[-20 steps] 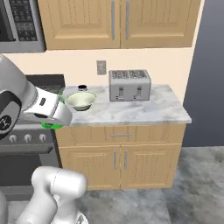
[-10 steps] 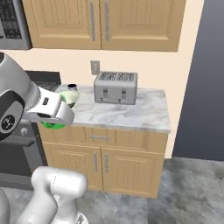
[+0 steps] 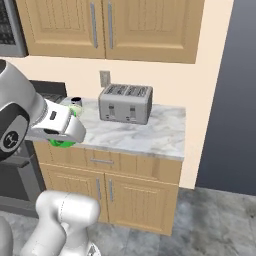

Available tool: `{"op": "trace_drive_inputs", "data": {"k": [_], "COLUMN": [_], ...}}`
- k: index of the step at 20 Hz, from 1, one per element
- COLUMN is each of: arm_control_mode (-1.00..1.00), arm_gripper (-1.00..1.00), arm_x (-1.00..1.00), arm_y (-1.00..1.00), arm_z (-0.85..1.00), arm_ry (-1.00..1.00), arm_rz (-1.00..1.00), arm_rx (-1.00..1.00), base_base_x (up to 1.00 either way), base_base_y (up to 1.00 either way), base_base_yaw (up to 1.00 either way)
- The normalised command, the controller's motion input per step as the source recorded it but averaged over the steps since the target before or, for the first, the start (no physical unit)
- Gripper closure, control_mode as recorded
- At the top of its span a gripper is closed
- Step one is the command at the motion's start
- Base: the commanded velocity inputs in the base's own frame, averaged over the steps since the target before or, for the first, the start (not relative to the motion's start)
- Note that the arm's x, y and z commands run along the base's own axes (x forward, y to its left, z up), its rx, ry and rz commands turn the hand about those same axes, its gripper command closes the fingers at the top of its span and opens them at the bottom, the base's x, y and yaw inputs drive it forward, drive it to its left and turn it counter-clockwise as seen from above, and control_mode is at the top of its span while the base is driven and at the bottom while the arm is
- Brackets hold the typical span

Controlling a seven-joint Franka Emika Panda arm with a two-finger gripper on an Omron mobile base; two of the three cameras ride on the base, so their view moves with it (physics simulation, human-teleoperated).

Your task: Clear the mugs and bowl far away from the sink.

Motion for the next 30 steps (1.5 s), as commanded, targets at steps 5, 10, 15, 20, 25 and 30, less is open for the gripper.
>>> {"op": "trace_drive_inputs", "data": {"k": [5, 10, 15, 20, 25, 30], "arm_control_mode": [1.0, 1.0, 1.0, 1.0, 1.0, 1.0], "arm_gripper": [1.0, 1.0, 1.0, 1.0, 1.0, 1.0], "arm_x": [0.0, 0.0, 0.0, 0.0, 0.0, 0.0], "arm_y": [0.0, 0.0, 0.0, 0.0, 0.0, 0.0], "arm_z": [0.0, 0.0, 0.0, 0.0, 0.0, 0.0], "arm_ry": [0.0, 0.0, 0.0, 0.0, 0.0, 0.0], "arm_rz": [0.0, 0.0, 0.0, 0.0, 0.0, 0.0], "arm_rx": [0.0, 0.0, 0.0, 0.0, 0.0, 0.0], "base_base_x": [0.37, 0.47, 0.55, 0.41, 0.23, 0.39], "base_base_y": [-0.3, -0.07, -0.01, -0.12, -0.11, -0.1], "base_base_yaw": [0.04, 0.0, 0.0, 0.0, 0.0, 0.0]}}
